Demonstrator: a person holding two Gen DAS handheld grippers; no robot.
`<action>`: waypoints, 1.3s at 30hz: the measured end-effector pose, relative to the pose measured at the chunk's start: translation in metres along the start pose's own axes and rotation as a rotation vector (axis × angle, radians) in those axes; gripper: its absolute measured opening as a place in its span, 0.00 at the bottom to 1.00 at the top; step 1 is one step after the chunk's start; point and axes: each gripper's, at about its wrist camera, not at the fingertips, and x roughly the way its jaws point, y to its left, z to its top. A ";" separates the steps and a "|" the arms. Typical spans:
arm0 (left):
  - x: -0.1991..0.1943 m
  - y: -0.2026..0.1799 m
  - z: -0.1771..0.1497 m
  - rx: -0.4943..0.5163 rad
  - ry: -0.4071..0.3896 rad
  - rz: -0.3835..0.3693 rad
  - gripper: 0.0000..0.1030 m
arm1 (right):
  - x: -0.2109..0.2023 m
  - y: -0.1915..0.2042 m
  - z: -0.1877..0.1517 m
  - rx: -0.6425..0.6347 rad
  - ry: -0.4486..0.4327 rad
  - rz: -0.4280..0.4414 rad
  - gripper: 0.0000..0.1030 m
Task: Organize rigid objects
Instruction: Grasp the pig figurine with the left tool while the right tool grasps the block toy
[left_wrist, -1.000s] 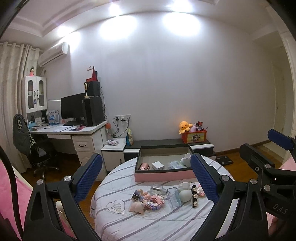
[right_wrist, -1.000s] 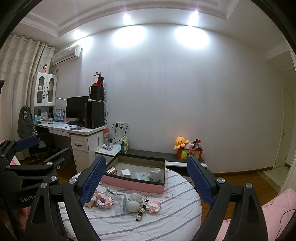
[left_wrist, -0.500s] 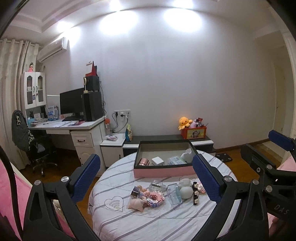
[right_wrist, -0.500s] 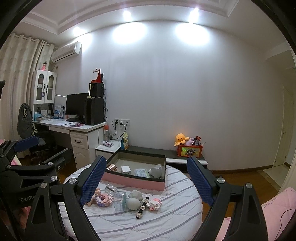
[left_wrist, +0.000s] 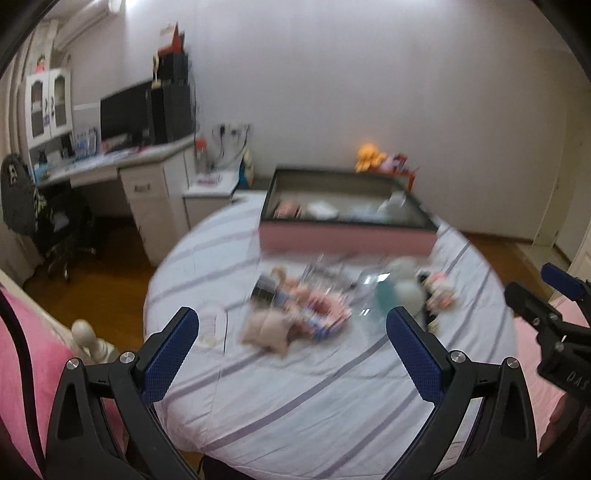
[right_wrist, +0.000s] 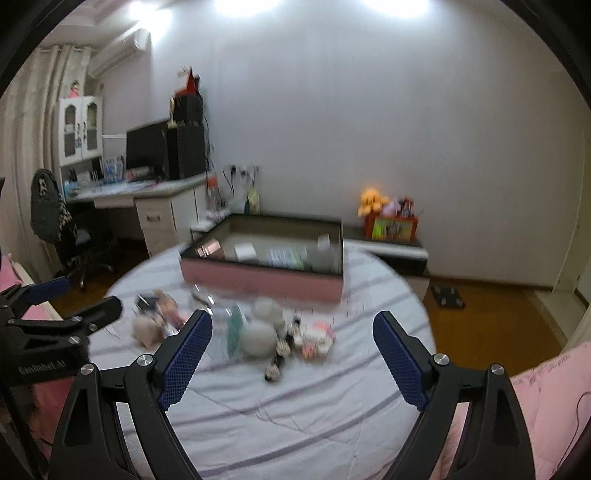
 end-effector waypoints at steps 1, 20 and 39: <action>0.007 0.002 -0.002 -0.003 0.020 0.006 1.00 | 0.009 -0.003 -0.005 0.006 0.023 0.000 0.88; 0.106 0.039 -0.006 -0.125 0.157 0.022 0.97 | 0.098 -0.042 -0.032 0.078 0.200 -0.014 0.88; 0.110 0.041 -0.009 -0.049 0.169 -0.042 0.41 | 0.138 -0.057 -0.028 0.113 0.285 -0.025 0.88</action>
